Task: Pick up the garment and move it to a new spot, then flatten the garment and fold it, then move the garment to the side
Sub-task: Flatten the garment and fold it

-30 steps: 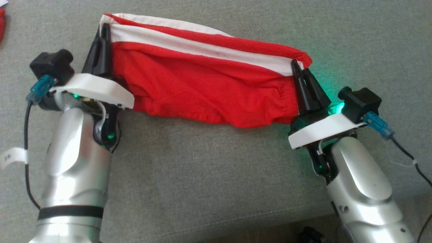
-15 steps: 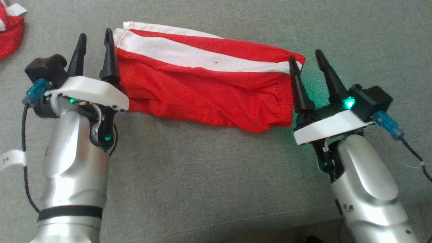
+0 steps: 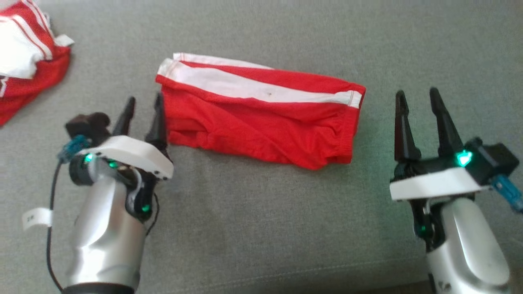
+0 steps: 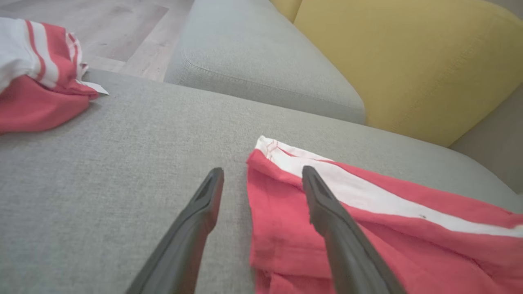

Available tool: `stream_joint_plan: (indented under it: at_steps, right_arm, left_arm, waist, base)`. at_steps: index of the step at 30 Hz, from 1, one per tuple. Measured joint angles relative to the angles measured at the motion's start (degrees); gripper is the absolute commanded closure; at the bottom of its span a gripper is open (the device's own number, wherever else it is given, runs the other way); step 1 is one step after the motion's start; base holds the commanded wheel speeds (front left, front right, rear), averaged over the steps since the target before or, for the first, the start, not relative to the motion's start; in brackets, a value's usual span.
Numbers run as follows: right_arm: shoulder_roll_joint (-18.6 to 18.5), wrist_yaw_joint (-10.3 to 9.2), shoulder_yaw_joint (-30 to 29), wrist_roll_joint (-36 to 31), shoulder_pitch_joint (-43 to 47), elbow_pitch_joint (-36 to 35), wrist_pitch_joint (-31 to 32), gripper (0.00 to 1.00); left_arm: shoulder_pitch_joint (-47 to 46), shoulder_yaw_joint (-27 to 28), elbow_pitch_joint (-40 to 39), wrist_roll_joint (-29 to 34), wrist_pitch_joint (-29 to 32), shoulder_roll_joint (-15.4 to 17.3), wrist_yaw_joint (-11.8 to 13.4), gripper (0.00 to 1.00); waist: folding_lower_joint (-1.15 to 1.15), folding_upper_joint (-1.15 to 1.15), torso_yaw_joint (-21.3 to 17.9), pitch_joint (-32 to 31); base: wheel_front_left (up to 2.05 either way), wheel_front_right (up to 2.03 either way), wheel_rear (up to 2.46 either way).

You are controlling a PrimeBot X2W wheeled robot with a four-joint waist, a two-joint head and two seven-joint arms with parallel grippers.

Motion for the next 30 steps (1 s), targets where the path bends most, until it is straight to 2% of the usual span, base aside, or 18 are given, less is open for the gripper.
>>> stream_joint_plan:
  at_steps: [6, 14, 21, 23, 24, 25, 30]
  right_arm:
    - [0.25, 0.0, 0.33, -0.43, 3.7, -2.0, 0.0, 0.0]
    - [0.4, 0.0, 1.24, -0.43, 3.75, -3.33, 0.0, 0.0]
    - [0.41, 0.0, 0.79, -0.43, 3.75, -3.67, 0.0, 0.0]
    - [0.41, 0.0, 0.49, -0.43, 3.75, -3.67, 0.0, 0.0]
    - [0.41, 0.0, 0.33, -0.43, 3.75, -3.67, 0.0, 0.0]
    - [0.41, 0.0, 0.23, -0.43, 3.75, -3.67, 0.0, 0.0]
    - [0.41, 0.0, 0.07, -0.43, 3.74, -3.66, 0.0, 0.0]
  left_arm:
    - [0.79, -1.32, 0.53, -1.3, 6.08, 0.14, 0.18, 0.0]
    - [0.46, -0.99, 3.21, -2.42, 12.9, 1.08, 2.57, 0.0]
    - [-0.27, -1.38, 3.94, -3.72, 17.07, 1.15, 2.52, 0.0]
    - [-0.43, -1.51, 3.67, -3.79, 18.27, 1.15, 2.52, 0.56]
    - [-0.42, -1.55, 3.56, -4.1, 18.46, 1.14, 2.53, 0.76]
    - [-0.38, -1.62, 3.55, -4.32, 18.85, 1.14, 2.54, 1.0]
    - [0.33, -2.31, 2.47, -5.2, 19.11, 1.0, 2.45, 1.0]
  waist:
    - [0.0, 0.0, -0.18, -2.33]
    - [0.0, 0.0, -2.55, -0.91]
    - [0.0, 0.0, -3.73, 0.05]
    - [0.0, 0.0, -3.73, 0.04]
    - [0.0, 0.0, -3.69, 0.02]
    - [0.0, 0.0, -3.63, -0.01]
    - [0.0, 0.0, -3.12, -0.26]
  base:
    - [0.0, 0.0, 0.0]
    - [0.0, 0.0, 0.0]
    - [0.0, 0.0, 0.0]
    - [0.0, 0.0, 0.0]
    - [0.0, 0.0, 0.0]
    - [0.0, 0.0, 0.0]
    - [0.0, 0.0, 0.0]
